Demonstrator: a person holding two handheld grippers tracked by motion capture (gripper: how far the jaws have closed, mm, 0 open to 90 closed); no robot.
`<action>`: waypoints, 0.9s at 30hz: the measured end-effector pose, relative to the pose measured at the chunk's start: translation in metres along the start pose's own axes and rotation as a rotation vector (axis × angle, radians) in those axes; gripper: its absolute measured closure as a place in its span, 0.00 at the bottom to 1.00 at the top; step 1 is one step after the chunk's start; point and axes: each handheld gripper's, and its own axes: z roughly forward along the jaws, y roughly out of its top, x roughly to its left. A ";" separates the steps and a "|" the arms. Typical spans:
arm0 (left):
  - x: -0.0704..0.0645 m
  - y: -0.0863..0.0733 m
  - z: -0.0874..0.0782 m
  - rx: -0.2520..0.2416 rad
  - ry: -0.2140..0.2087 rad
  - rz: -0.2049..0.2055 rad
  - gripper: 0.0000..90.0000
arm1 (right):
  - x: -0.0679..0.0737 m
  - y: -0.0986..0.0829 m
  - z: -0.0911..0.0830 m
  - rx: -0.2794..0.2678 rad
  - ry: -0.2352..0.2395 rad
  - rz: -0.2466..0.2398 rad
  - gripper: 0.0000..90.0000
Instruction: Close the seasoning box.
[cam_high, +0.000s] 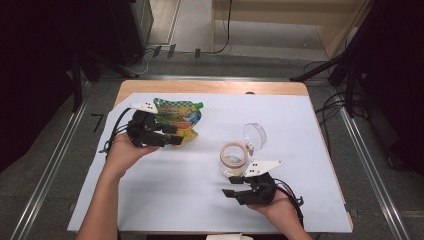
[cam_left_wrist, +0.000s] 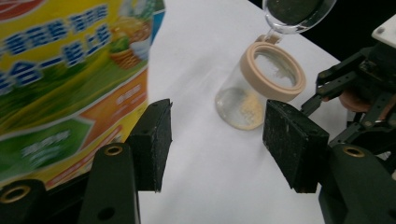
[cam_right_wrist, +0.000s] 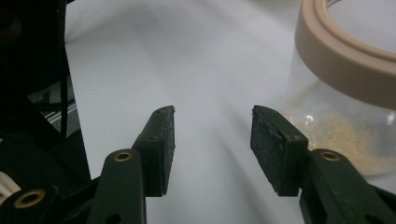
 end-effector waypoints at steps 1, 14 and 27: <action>0.000 0.000 0.000 0.000 0.000 0.000 0.48 | 0.000 0.000 0.000 0.000 0.000 0.000 0.57; 0.023 -0.017 -0.022 -0.018 0.084 -0.054 0.48 | 0.007 0.004 0.012 0.033 0.030 -0.035 0.56; 0.048 -0.016 -0.024 -0.035 0.144 -0.045 0.43 | 0.010 0.003 0.017 0.048 0.039 -0.041 0.56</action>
